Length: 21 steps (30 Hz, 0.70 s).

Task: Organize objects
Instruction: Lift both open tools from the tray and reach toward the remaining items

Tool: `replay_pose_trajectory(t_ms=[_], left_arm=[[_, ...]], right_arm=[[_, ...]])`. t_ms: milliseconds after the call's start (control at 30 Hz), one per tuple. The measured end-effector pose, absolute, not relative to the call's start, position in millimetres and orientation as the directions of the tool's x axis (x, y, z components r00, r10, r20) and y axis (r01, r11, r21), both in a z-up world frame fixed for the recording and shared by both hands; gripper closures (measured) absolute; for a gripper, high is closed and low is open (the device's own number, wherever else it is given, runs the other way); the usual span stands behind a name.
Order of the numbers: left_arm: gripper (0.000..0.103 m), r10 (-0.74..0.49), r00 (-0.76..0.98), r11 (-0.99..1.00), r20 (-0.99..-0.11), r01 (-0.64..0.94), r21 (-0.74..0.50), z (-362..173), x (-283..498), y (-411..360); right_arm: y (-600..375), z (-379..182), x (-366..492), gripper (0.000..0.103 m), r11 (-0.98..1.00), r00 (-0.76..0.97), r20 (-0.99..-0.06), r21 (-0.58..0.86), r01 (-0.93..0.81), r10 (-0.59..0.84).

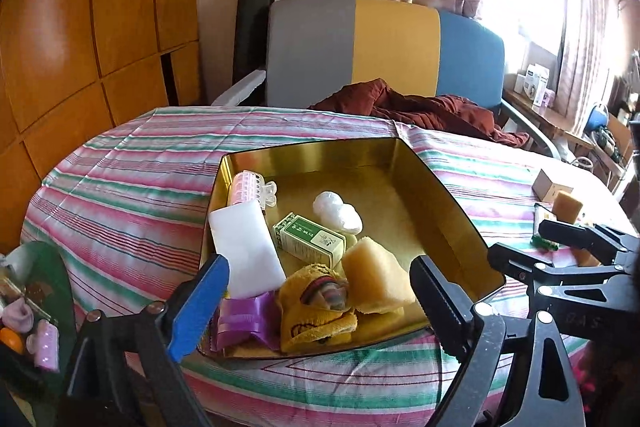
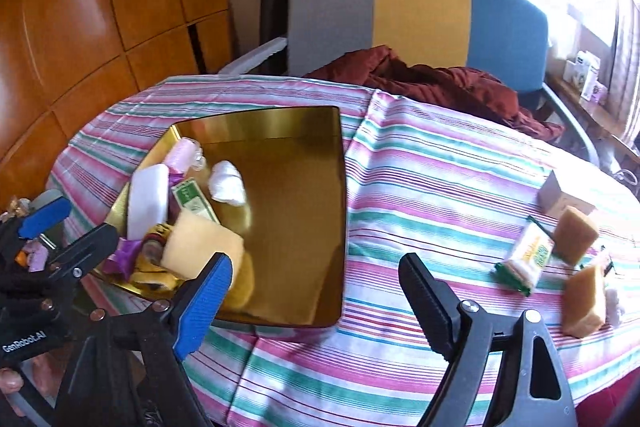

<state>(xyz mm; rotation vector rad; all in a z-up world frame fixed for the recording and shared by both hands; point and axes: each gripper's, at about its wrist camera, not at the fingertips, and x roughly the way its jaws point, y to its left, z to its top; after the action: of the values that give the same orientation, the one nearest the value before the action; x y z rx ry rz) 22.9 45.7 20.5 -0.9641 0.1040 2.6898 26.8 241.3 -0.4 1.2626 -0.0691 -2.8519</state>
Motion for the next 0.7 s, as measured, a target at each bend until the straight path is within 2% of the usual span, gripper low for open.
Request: replay_pose_trajectory(t_ms=[367, 700], left_arm=[[0.009, 0.228, -0.738, -0.957, -0.635, -0.290, -0.007, 18.0, 24.7, 47.3], [0.009, 0.220, -0.726, -0.956, -0.652, -0.295, 0.006, 11.9, 22.7, 51.6]], right_arm=[[260.5, 1.8, 28.9, 0.016, -0.998, -0.676, -0.737, 0.021, -0.056, 0.022], [332.6, 8.2, 34.6, 0.016, -0.980, -0.662, -0.738, 0.003, -0.199, 0.132]])
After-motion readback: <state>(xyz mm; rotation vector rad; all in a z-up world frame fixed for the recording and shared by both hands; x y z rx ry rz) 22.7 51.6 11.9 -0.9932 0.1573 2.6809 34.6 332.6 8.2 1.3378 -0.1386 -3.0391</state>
